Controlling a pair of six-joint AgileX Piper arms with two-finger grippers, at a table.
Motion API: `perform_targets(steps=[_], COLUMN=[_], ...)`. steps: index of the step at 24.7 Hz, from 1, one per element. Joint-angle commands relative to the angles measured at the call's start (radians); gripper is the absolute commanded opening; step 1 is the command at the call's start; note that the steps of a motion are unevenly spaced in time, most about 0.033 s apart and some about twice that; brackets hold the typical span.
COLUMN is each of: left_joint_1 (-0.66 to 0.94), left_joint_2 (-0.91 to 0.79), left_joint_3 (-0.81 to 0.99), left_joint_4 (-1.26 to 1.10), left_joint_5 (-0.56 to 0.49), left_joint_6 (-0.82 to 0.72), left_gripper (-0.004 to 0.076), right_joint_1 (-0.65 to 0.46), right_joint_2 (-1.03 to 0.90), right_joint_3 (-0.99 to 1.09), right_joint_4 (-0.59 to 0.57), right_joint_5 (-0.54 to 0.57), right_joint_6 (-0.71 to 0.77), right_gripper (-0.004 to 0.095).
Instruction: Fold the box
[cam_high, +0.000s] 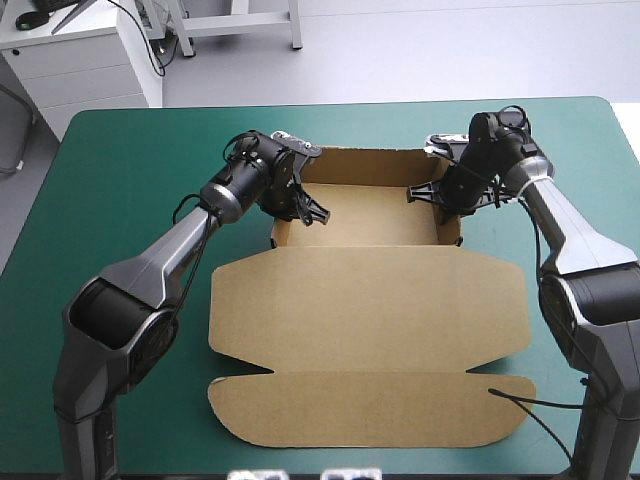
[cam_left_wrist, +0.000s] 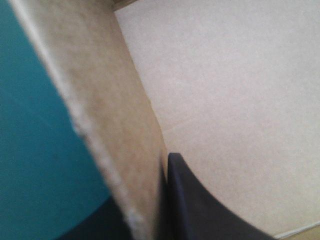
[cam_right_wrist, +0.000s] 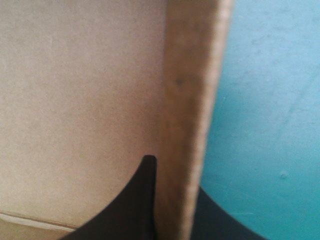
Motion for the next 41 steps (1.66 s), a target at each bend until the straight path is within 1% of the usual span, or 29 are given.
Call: perform_targets(steps=[1,2,4,6,8,9,10,11,12,13,16,18,21,23,24,25,27,28,32,35,41], left_joint_1=[0.011,0.012,0.015,0.015,0.015,0.015,0.015,0.015,0.015,0.015,0.015,0.015,0.015,0.015,0.015,0.015,0.015,0.015,0.015,0.015,0.015], left_joint_2=[-0.048,-0.048,-0.048,-0.048,-0.048,-0.048,-0.048,-0.048,-0.048,-0.048,-0.057,-0.088,-0.178,-0.242,-0.281,-0.316,-0.398,-0.451,-0.576,-0.688,-0.894], left_joint_3=[-0.027,-0.027,-0.027,-0.027,-0.027,-0.027,-0.027,-0.027,-0.027,-0.027,-0.029,-0.028,-0.028,-0.028,-0.028,-0.028,-0.018,-0.004,0.063,0.154,0.403], left_joint_4=[-0.015,-0.021,-0.03,-0.01,0.001,0.004,0.004,0.004,0.004,-0.005,-0.005,-0.005,-0.005,-0.005,-0.007,-0.009,-0.011,-0.015,-0.054,-0.081,-0.088], left_joint_5=[0.047,0.049,0.055,0.07,0.083,0.085,0.087,0.089,0.089,0.089,0.087,0.071,0.047,0.067,0.094,0.124,0.144,0.144,0.144,0.144,0.144], left_joint_6=[0.089,0.089,0.089,0.089,0.089,0.089,0.089,0.089,0.089,0.089,0.089,0.089,0.089,0.089,0.108,0.145,0.172,0.18,0.219,0.237,0.258], left_gripper=[0.0094,0.0133,0.026,0.0388,0.0501,0.0536,0.0554,0.0558,0.0558,0.0558,0.0558,0.0557,0.0554,0.0542,0.0518,0.0475,0.0324,0.0218,-0.001,-0.0008,-0.0008], right_joint_1=[-0.006,-0.006,-0.006,-0.006,-0.006,-0.006,-0.006,-0.006,-0.006,-0.006,-0.006,-0.006,-0.006,-0.006,-0.006,-0.006,-0.006,-0.006,-0.006,-0.006,-0.006], right_joint_2=[-0.057,-0.057,-0.057,-0.062,-0.065,-0.068,-0.07,-0.073,-0.076,-0.082,-0.105,-0.135,-0.185,-0.211,-0.225,-0.238,-0.259,-0.27,-0.274,-0.274,-0.272], right_joint_3=[-0.03,-0.03,-0.03,-0.03,-0.03,-0.03,-0.03,-0.03,-0.03,-0.03,-0.03,-0.03,-0.03,-0.03,-0.03,-0.03,-0.03,-0.03,-0.03,-0.03,-0.03], right_joint_4=[-0.03,-0.03,-0.027,-0.014,0.013,0.016,0.017,0.017,0.017,0.018,0.007,-0.005,-0.005,-0.003,-0.003,-0.001,-0.001,-0.001,-0.001,-0.001,-0.001], right_joint_5=[0.003,0.003,0.003,0.003,0.003,0.003,0.003,0.003,0.003,0.003,0.003,0.003,0.003,0.003,0.003,0.003,0.003,0.003,0.003,0.003,0.003], right_joint_6=[-0.038,-0.04,-0.05,-0.06,-0.075,-0.075,-0.075,-0.075,-0.075,-0.075,-0.08,-0.081,-0.084,-0.086,-0.086,-0.086,-0.086,-0.086,-0.086,-0.087,-0.107], right_gripper=[0.0003,0.0026,0.0135,0.0296,0.0514,0.0615,0.0694,0.0747,0.0771,0.077,0.0736,0.0734,0.0718,0.071,0.071,0.071,0.071,0.071,0.0711,0.071,0.0711])
